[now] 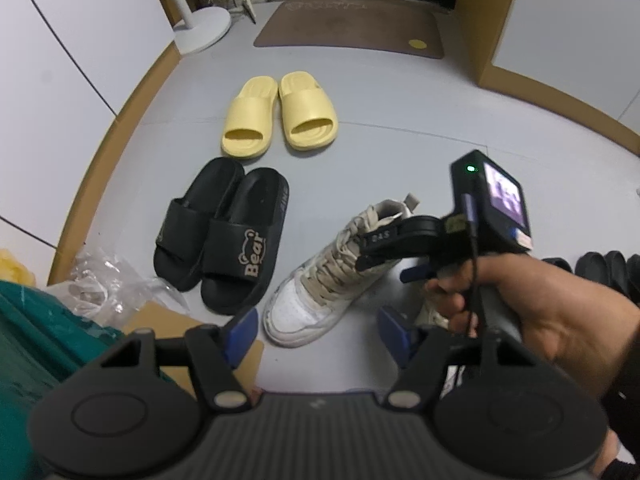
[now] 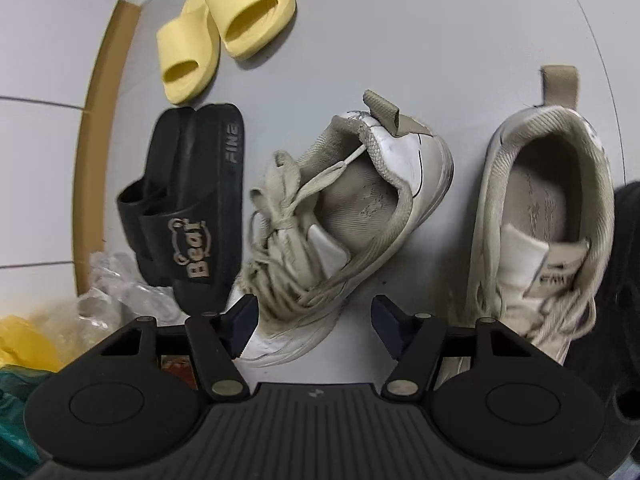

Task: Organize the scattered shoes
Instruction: 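Nudge the printed sneaker into line beside the other sneaker with the right tool, then push the heels of the two white sneakers even with the right tool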

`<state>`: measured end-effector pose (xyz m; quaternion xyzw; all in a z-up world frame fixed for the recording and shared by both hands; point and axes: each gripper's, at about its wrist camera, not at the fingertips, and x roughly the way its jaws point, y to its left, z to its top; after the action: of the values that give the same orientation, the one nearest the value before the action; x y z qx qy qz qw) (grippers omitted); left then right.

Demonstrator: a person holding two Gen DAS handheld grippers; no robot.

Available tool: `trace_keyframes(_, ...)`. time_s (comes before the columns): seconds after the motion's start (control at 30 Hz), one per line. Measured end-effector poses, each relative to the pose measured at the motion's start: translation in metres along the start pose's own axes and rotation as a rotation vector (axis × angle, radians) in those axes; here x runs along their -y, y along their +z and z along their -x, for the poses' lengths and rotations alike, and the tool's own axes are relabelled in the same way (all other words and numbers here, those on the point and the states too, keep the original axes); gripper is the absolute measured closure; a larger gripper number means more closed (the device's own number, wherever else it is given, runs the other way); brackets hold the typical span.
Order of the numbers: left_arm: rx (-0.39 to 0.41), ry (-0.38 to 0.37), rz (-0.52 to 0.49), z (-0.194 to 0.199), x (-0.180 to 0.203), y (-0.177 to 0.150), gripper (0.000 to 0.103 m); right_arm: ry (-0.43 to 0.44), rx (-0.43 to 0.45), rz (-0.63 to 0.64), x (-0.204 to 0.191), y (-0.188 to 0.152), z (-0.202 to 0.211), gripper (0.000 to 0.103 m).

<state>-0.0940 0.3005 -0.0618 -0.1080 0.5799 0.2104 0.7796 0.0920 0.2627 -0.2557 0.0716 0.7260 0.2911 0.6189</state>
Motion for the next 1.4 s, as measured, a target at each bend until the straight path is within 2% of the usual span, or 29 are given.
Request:
trace_keyframes(0.03, -0.001, 0.005, 0.001, -0.001, -0.001, 0.0, 0.034, 0.001, 0.0, -0.007, 0.001, 0.001, -0.002, 0.037)
trace_keyframes(0.17, -0.021, 0.019, 0.0, -0.01, -0.003, 0.002, 0.034, -0.024, -0.011, -0.009, 0.005, 0.009, -0.012, 0.053)
trace_keyframes(0.47, -0.044, 0.027, 0.012, -0.018, -0.007, 0.003, 0.034, 0.007, -0.047, 0.067, 0.013, 0.015, -0.025, 0.054)
trace_keyframes(0.7, -0.049, 0.031, 0.011, -0.016, -0.003, 0.005, 0.033, -0.021, -0.079, 0.223, 0.004, 0.02, -0.028, 0.06)
trace_keyframes(0.93, -0.044, 0.03, 0.005, -0.014, 0.001, 0.006, 0.033, -0.091, -0.066, 0.36, -0.009, 0.025, -0.021, 0.076)
trace_keyframes(1.1, -0.051, 0.023, 0.012, -0.015, -0.002, 0.004, 0.033, -0.11, -0.055, 0.367, -0.005, 0.026, -0.016, 0.083)
trace_keyframes(1.23, -0.025, 0.023, 0.032, -0.009, -0.006, 0.007, 0.033, -0.116, -0.041, 0.35, 0.001, 0.025, -0.013, 0.087)
trace_keyframes(1.4, -0.025, 0.006, 0.009, -0.008, -0.001, 0.008, 0.033, -0.166, -0.03, 0.341, 0.002, 0.02, -0.011, 0.088)
